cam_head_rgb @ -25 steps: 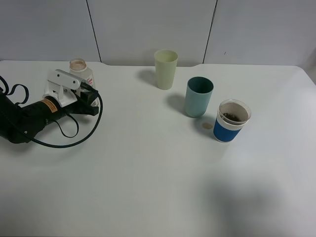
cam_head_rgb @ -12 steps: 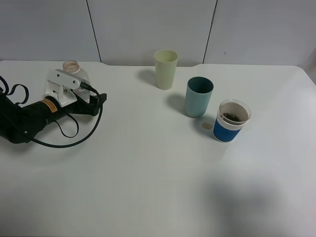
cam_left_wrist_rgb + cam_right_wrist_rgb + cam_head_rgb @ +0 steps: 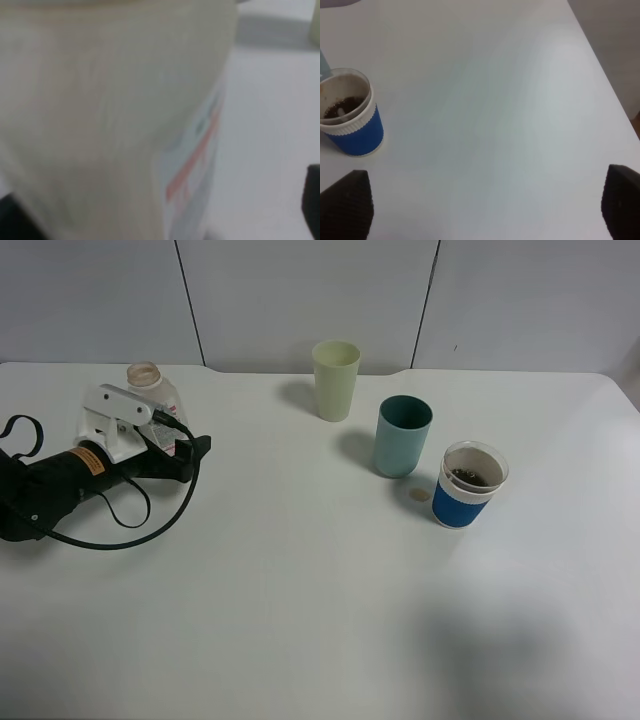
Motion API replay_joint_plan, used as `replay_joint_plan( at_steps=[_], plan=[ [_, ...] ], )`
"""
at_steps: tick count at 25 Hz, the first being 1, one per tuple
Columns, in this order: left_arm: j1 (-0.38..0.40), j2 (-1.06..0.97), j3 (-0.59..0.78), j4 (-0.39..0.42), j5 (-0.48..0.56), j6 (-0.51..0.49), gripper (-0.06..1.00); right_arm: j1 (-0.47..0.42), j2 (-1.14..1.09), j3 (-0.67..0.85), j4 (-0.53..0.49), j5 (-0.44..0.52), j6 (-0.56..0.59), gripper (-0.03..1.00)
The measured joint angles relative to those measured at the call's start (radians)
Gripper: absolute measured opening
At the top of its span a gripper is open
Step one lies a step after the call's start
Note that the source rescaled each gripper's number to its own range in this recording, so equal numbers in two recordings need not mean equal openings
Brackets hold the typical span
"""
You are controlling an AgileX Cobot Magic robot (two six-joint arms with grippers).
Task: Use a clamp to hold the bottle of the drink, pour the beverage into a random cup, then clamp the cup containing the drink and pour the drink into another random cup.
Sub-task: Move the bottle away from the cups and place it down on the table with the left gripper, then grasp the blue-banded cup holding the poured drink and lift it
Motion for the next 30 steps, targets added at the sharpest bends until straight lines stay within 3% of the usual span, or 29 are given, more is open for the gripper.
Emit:
replay_joint_plan(
  at_steps=[9,14,19,25,28,30],
  plan=[
    [0.0,-0.191,0.23,-0.065,0.0,0.033,0.94,0.0,0.0,0.0,0.0,0.0,0.0,0.73],
    [0.0,-0.395,0.33,-0.172,0.0,0.021,0.94,0.0,0.0,0.0,0.0,0.0,0.0,0.73],
    [0.0,-0.671,0.345,-0.261,0.015,0.021,0.94,0.0,0.0,0.0,0.0,0.0,0.0,0.73],
    [0.0,-1.016,0.345,-0.341,0.212,0.016,0.94,0.0,0.0,0.0,0.0,0.0,0.0,0.73],
    [0.0,-1.188,0.32,-0.358,0.399,0.014,0.94,0.0,0.0,0.0,0.0,0.0,0.0,0.73],
    [0.0,-1.296,0.276,-0.358,0.58,0.014,0.94,0.0,0.0,0.0,0.0,0.0,0.0,0.73]
  ],
)
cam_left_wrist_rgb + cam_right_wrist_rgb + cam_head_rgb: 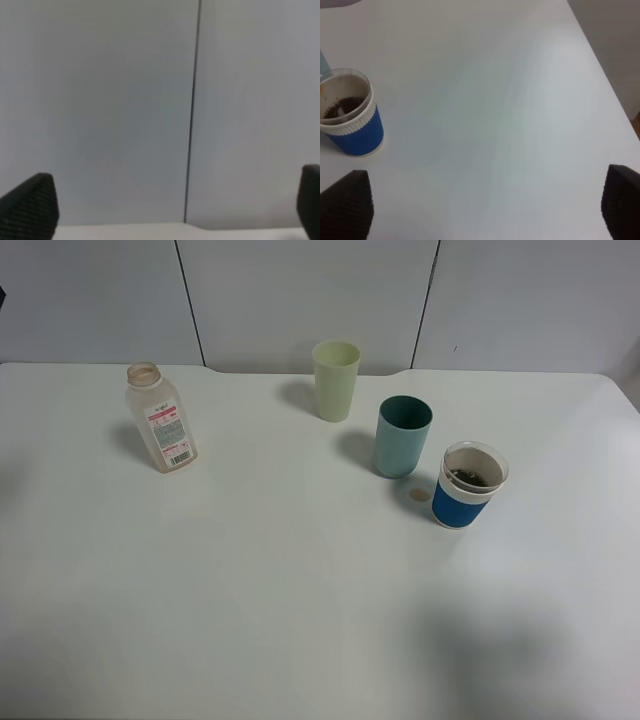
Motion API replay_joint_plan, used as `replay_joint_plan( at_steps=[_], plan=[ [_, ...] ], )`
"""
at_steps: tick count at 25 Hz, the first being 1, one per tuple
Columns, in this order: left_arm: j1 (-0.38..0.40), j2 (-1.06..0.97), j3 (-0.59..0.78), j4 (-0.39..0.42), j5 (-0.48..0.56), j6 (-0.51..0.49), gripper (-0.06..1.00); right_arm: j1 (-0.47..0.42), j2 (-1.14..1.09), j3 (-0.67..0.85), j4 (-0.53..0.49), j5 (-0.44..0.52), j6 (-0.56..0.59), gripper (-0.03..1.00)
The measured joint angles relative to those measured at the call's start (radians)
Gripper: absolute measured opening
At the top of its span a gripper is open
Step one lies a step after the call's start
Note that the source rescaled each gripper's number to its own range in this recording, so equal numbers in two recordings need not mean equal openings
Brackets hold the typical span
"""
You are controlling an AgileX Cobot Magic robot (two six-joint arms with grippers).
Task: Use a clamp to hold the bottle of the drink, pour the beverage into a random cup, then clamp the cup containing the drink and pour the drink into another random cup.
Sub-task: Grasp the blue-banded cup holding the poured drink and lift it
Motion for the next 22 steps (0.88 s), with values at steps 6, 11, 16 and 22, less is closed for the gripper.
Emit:
replay_joint_plan(
  at_steps=[6,11,16,22],
  plan=[
    [0.0,-0.238,-0.157,0.0,0.523,0.023,0.94,0.0,0.0,0.0,0.0,0.0,0.0,0.73],
    [0.0,-0.421,-0.242,0.0,0.884,0.023,0.93,0.0,0.0,0.0,0.0,0.0,0.0,0.73],
    [0.0,-0.555,-0.271,0.0,1.133,0.023,0.93,0.0,0.0,0.0,0.0,0.0,0.0,0.73],
    [0.0,-0.676,-0.352,0.012,1.317,0.02,0.93,0.0,0.0,0.0,0.0,0.0,0.0,0.73]
  ],
)
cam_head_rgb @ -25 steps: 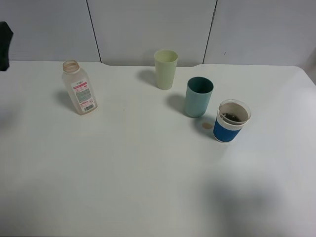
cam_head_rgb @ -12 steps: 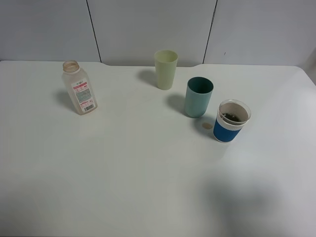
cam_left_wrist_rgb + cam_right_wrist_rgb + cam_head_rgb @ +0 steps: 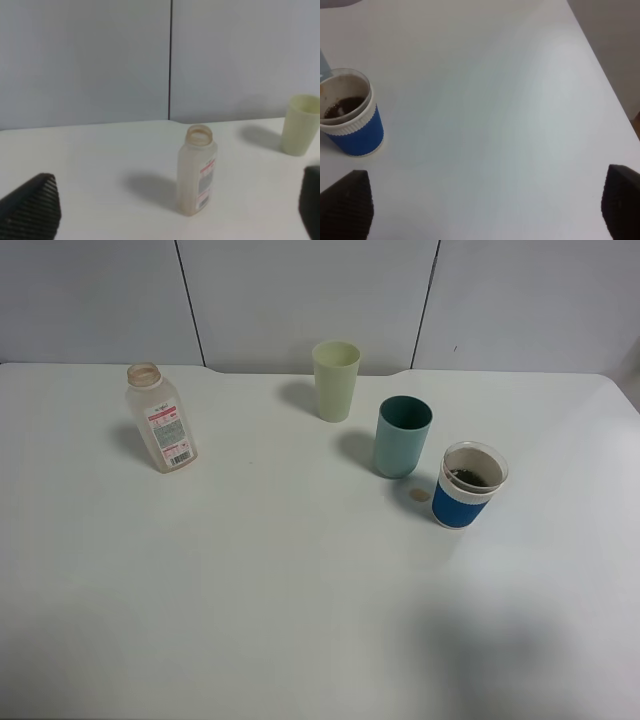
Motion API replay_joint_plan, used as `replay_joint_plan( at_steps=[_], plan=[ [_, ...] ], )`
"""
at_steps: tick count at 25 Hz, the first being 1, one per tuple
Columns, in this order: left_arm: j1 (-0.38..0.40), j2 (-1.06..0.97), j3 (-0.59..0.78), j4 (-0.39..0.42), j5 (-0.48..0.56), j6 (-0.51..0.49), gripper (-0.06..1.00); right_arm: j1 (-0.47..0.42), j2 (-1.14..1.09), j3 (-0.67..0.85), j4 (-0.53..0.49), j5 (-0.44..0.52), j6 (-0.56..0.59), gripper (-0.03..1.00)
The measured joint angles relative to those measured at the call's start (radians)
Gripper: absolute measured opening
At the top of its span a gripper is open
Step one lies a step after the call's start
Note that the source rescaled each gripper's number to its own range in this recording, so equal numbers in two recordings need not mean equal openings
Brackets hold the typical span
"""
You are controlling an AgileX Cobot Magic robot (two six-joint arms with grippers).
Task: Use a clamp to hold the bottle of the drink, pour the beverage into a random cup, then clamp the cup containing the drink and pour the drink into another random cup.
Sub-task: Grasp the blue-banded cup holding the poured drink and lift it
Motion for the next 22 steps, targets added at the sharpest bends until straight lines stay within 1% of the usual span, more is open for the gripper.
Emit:
replay_joint_plan(
  at_steps=[6,10,14,17,22],
  plan=[
    [0.0,-0.048,-0.124,0.062,0.219,-0.043,0.93,0.0,0.0,0.0,0.0,0.0,0.0,0.73],
    [0.0,-0.088,-0.165,0.087,0.317,-0.077,0.98,0.0,0.0,0.0,0.0,0.0,0.0,0.73],
    [0.0,-0.112,-0.174,0.136,0.402,-0.122,0.99,0.0,0.0,0.0,0.0,0.0,0.0,0.73],
    [0.0,-0.113,-0.177,0.157,0.439,-0.128,0.99,0.0,0.0,0.0,0.0,0.0,0.0,0.73],
    [0.0,-0.113,-0.177,0.158,0.45,-0.128,0.99,0.0,0.0,0.0,0.0,0.0,0.0,0.73]
  ],
)
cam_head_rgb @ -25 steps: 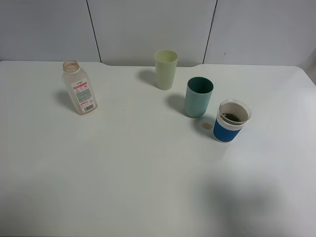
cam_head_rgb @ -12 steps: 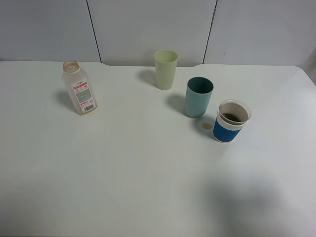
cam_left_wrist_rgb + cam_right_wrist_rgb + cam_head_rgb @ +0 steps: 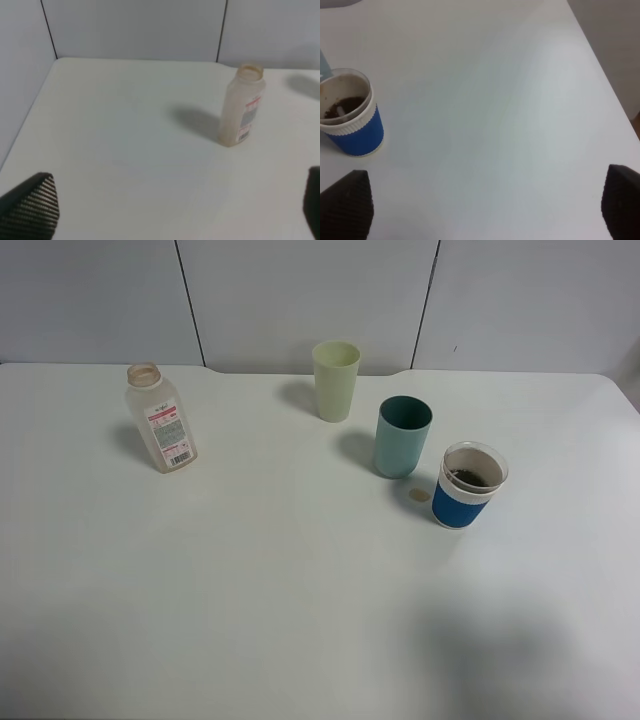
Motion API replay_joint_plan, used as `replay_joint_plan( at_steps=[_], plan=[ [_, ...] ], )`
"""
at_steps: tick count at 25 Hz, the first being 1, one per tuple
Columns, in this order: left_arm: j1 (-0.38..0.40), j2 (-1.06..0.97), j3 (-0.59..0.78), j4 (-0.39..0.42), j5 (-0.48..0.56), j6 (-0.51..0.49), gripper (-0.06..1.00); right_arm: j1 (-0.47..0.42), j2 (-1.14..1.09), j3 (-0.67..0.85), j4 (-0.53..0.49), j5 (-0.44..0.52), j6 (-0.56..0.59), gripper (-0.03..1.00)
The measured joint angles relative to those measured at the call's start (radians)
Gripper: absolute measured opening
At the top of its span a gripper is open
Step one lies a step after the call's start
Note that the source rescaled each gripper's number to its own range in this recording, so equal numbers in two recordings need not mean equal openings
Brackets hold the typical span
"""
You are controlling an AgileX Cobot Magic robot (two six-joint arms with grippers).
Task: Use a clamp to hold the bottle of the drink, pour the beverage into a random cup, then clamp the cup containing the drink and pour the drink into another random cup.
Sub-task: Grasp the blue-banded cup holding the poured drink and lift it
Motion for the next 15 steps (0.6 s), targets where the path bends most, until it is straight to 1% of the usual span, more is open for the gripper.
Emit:
replay_joint_plan(
  at_steps=[2,5,10,12,15],
  plan=[
    [0.0,0.0,0.005,0.0,-0.001,0.002,0.99,0.0,0.0,0.0,0.0,0.0,0.0,0.73],
    [0.0,0.0,0.061,-0.006,-0.01,0.008,0.99,0.0,0.0,0.0,0.0,0.0,0.0,0.73],
    [0.0,0.0,0.206,-0.081,-0.048,0.019,0.99,0.0,0.0,0.0,0.0,0.0,0.0,0.73],
    [0.0,0.0,0.252,-0.088,-0.066,0.031,0.99,0.0,0.0,0.0,0.0,0.0,0.0,0.73],
    [0.0,0.0,0.268,-0.089,-0.073,0.034,1.0,0.0,0.0,0.0,0.0,0.0,0.0,0.73]
  ],
)
